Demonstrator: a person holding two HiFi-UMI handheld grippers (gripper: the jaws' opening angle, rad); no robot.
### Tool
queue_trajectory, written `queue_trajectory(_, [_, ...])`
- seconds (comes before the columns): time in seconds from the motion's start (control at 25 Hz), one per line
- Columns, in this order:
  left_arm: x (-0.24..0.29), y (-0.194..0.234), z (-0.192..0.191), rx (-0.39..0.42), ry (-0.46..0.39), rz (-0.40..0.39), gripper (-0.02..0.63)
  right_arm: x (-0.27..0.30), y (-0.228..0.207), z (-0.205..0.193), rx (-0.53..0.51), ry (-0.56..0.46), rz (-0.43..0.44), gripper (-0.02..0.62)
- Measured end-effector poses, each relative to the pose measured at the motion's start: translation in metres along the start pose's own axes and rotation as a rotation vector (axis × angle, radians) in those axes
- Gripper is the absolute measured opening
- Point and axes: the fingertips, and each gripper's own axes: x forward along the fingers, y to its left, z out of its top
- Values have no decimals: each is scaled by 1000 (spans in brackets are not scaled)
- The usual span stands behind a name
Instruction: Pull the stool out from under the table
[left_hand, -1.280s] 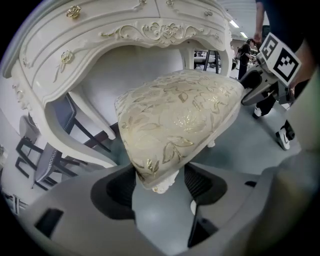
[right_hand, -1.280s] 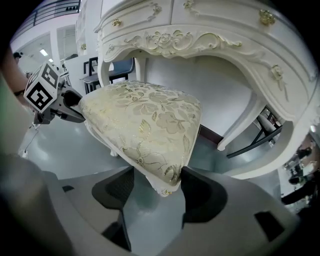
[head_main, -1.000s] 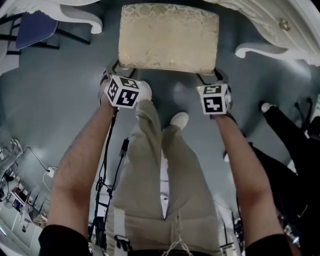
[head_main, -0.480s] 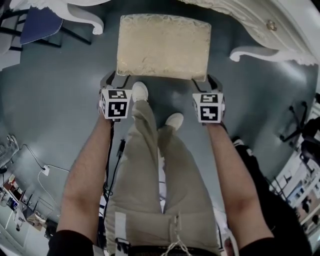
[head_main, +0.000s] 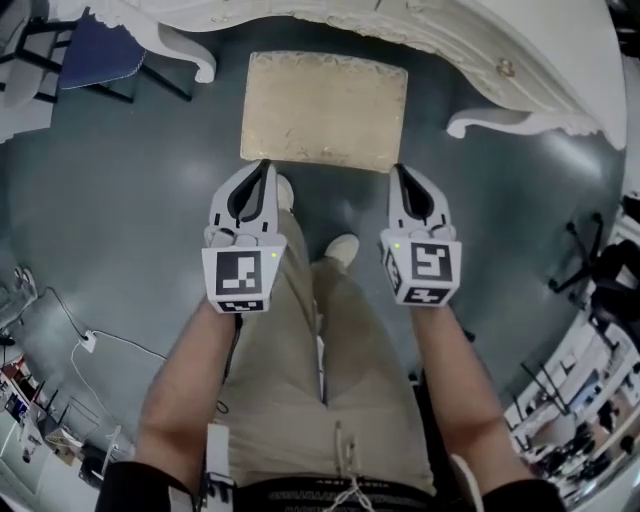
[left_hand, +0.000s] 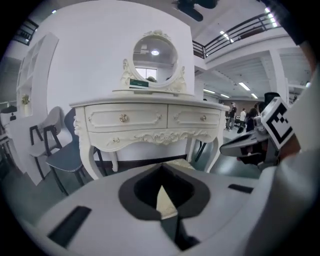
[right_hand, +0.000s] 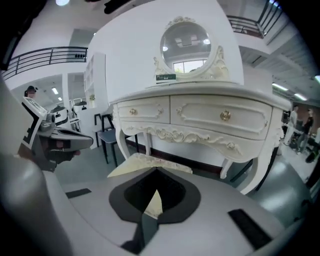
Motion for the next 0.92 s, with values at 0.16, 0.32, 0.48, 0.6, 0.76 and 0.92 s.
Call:
queue_trajectory(0.16, [-16, -3, 42, -23, -48, 8, 3, -20, 8, 44, -23, -88, 19, 2])
queue_trajectory(0.32, [-30, -5, 69, -24, -81, 5, 3, -40, 22, 69, -46, -121, 47, 2])
queue_trajectory(0.48, [-33, -2, 70, -4, -64, 19, 3, -51, 28, 74, -56, -130, 67, 2])
queue_trajectory(0.6, [-30, -5, 63, -7, -43, 20, 3, -52, 23, 69, -27, -120, 67, 2])
queue_trajectory(0.76, [-23, -14, 53, 0, -8, -10, 3, -45, 17, 58, -7, -99, 60, 2])
queue_trajectory(0.92, [-15, -23, 44, 29, 16, -30, 3, -38, 13, 44, -4, -70, 63, 2])
